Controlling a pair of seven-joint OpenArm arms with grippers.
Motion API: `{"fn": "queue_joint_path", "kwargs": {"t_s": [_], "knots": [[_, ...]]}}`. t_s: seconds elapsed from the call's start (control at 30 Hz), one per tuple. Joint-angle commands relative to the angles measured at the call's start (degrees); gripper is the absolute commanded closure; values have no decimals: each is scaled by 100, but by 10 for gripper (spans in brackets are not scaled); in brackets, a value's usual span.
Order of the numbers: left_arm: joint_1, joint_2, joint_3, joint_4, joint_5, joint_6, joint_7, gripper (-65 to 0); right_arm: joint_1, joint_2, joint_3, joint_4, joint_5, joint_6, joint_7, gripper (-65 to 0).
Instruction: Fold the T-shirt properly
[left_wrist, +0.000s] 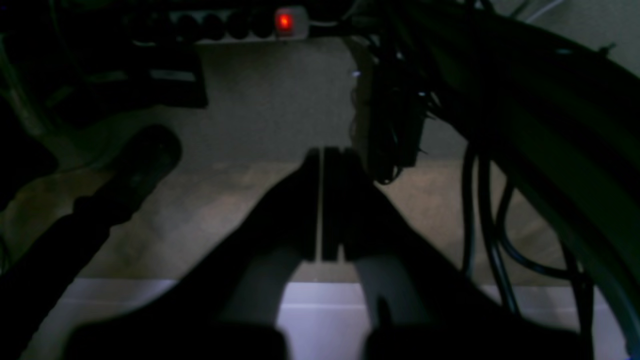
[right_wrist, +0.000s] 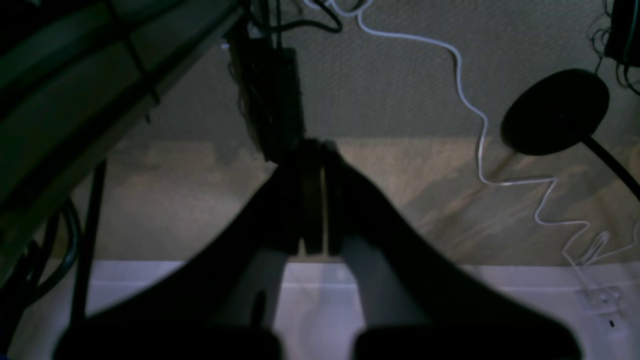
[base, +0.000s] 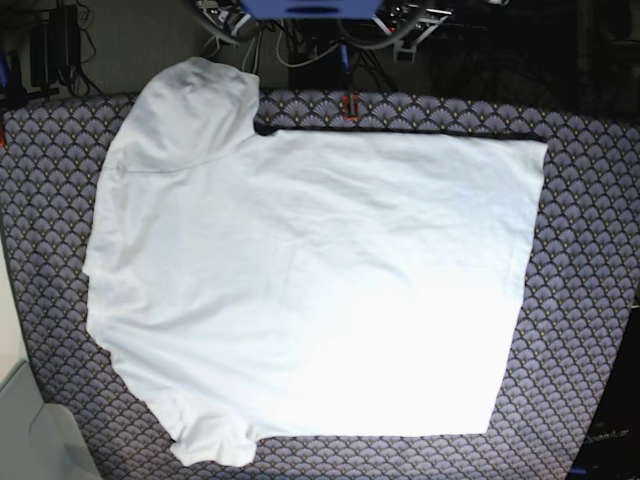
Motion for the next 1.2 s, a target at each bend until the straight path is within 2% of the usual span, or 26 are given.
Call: {"fn": "queue_joint_path", "kwargs": {"t_s": [0.0, 0.63, 0.87, 1.17], "knots": [[-12, 11, -8, 21, 1, 1, -39, -4, -42, 0, -12, 17, 19, 58, -30, 0], [5, 11, -8, 30, 1, 1, -47, -4, -25, 18, -21, 17, 1, 58, -21, 0], [278, 2, -8, 663, 1, 1, 14, -4, -42, 18, -21, 17, 1, 58, 5, 0], [322, 2, -8, 715, 1, 1, 14, -4, -42, 18, -30, 17, 1, 58, 14, 0]]}}
